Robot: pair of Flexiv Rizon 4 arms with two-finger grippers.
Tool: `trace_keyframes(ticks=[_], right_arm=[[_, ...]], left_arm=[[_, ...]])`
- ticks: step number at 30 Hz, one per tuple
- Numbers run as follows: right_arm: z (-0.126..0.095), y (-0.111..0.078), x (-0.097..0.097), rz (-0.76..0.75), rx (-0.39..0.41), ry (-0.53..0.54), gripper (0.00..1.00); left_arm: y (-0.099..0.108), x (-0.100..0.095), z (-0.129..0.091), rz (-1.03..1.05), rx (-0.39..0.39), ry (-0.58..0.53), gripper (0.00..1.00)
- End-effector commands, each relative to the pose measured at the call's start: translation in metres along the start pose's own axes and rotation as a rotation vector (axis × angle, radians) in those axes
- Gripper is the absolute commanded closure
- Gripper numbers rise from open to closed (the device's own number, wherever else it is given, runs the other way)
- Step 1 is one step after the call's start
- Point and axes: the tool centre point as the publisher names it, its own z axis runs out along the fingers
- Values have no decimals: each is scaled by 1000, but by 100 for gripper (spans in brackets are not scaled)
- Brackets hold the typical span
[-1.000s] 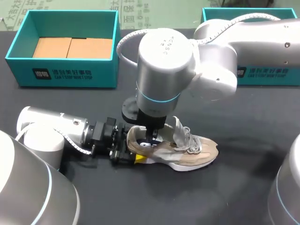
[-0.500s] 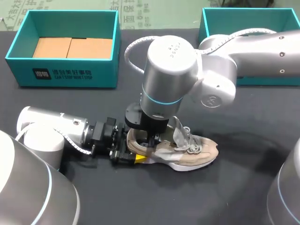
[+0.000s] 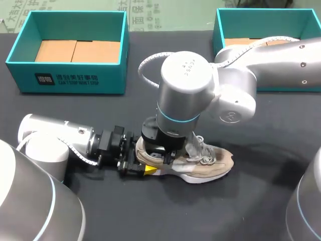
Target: Take the shoe out of the shoebox, open the shoe tongue, remove and reinsert the insole, then place the shoe into the shoebox
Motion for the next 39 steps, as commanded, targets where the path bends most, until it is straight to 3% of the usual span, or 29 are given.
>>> trace_keyframes(ticks=[1, 7, 9, 13, 22, 29, 39], right_arm=[[-5, -14, 0, 10, -7, -12, 100], [-5, -26, -1, 28, -5, -12, 97], [-4, -27, -2, 30, -2, -11, 71], [-3, -27, -3, 31, 3, -11, 60], [7, -22, -5, 15, 12, 20, 58], [30, -17, -2, -5, 9, 119, 59], [53, -19, 29, 8, 5, 271, 64]], left_arm=[[3, 1, 2, 0, 0, -2, 100], [3, 1, 2, 0, 0, -2, 100], [3, 1, 2, 0, 0, -2, 100], [3, 1, 2, 0, 0, -2, 100], [3, 1, 2, 0, 0, -2, 100], [3, 1, 2, 0, 0, -2, 100], [3, 1, 2, 0, 0, -2, 100]])
